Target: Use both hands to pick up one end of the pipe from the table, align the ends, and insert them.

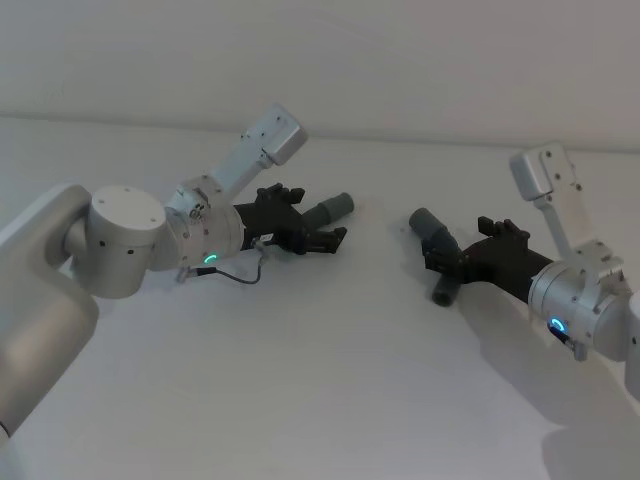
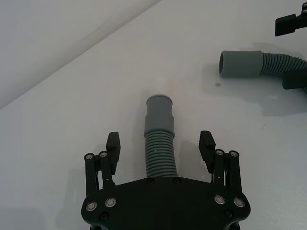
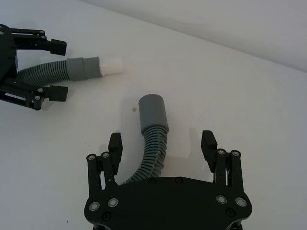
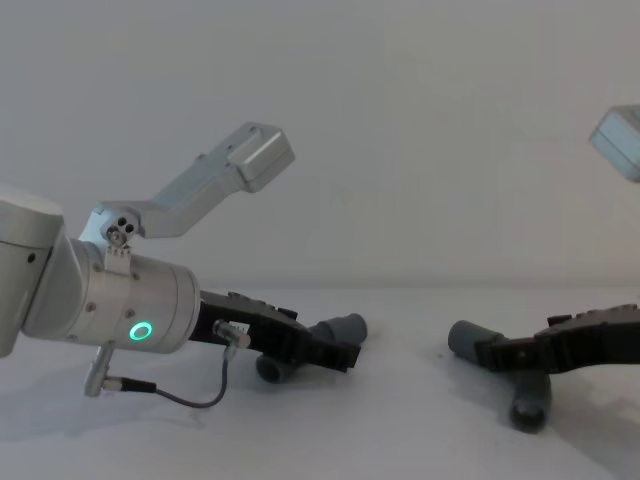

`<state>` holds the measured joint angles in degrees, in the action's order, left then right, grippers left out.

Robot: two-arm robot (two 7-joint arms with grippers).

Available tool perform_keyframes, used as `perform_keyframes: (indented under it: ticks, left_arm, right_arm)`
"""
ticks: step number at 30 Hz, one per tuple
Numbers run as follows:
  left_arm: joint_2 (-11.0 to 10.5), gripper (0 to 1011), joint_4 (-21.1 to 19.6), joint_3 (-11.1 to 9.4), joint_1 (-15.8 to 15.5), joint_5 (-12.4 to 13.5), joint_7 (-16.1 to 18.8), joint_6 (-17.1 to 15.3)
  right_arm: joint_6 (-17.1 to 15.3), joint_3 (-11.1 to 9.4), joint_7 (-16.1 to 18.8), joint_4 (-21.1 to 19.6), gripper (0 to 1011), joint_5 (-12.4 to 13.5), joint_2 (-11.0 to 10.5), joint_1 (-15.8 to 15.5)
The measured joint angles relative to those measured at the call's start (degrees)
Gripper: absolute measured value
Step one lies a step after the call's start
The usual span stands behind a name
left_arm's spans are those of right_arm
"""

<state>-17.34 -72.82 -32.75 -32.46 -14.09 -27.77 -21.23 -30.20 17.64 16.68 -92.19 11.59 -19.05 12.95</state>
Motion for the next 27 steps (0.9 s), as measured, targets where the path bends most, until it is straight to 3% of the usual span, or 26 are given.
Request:
perform_keyframes:
  ticks: [27]
  left_arm:
    - [0.80,1000,1.35,0.20,-0.48,0.48,-0.49,-0.08]
  right_arm:
    - [-1.22,0.06,1.09,1.37,1000,-0.20,0.46,0.46]
